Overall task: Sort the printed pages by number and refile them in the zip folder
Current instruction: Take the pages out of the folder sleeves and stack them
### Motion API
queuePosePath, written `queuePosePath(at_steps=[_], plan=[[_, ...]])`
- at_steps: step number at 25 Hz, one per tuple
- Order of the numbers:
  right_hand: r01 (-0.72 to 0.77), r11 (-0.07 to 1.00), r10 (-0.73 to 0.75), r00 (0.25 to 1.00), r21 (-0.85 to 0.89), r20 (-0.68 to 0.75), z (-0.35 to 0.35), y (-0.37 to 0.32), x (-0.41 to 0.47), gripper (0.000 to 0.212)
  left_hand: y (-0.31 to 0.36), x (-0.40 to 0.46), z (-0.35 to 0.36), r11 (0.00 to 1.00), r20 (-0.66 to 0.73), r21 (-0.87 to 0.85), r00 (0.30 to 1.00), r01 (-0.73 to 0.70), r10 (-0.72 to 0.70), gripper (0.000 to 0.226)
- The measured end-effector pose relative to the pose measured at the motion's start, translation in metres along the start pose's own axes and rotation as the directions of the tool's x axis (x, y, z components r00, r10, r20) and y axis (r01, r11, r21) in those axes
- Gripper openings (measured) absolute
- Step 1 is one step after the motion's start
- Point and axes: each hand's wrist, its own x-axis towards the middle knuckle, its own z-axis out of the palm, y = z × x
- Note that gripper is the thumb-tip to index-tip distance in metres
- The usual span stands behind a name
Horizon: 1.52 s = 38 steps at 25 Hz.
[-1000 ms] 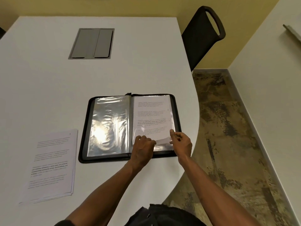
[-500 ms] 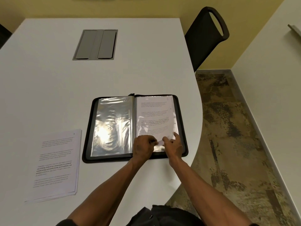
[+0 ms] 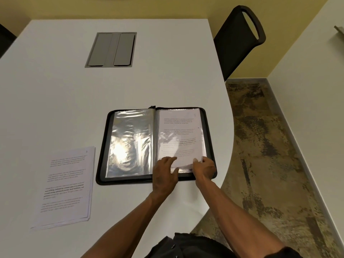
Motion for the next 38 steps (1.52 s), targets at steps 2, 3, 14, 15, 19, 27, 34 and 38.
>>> queuePosePath(at_steps=[2,3,14,15,19,27,34,38], plan=[[-0.014,0.999,0.012,0.998,0.039,0.054,-0.007,0.014,-0.003,0.018,-0.006,-0.019,0.005,0.978,0.020,0.160,0.991,-0.131,0.129,0.047],[-0.026,0.998,0.022,0.997,0.057,0.075,-0.011,0.022,-0.006,0.023,-0.009,-0.028,0.007,0.948,0.067,0.240,0.978,-0.208,0.198,0.049],[-0.309,0.924,0.211,0.904,0.225,0.373,-0.063,0.073,-0.032,0.029,-0.031,-0.064,0.015,0.725,0.458,0.381,0.798,-0.574,0.391,0.072],[-0.317,0.925,0.212,0.889,0.210,0.406,-0.068,0.076,-0.033,0.026,-0.031,-0.068,0.015,0.714,0.478,0.369,0.781,-0.595,0.403,0.070],[-0.323,0.922,0.200,0.868,0.211,0.454,-0.080,0.073,-0.020,0.029,-0.033,-0.086,0.017,0.727,0.458,0.316,0.769,-0.609,0.445,0.066],[-0.318,0.936,0.194,0.823,0.150,0.534,-0.082,0.061,-0.039,0.054,-0.006,-0.112,-0.033,0.889,0.234,-0.270,0.920,0.371,-0.313,0.060],[-0.376,0.913,0.253,0.825,0.158,0.505,-0.081,0.077,-0.085,0.039,-0.035,-0.098,-0.068,0.497,0.410,-0.395,0.633,0.772,-0.657,0.054],[-0.434,0.877,0.289,0.820,0.207,0.494,-0.079,0.077,-0.101,0.028,-0.038,-0.117,-0.096,0.640,0.424,-0.322,0.711,0.697,-0.561,0.043]])
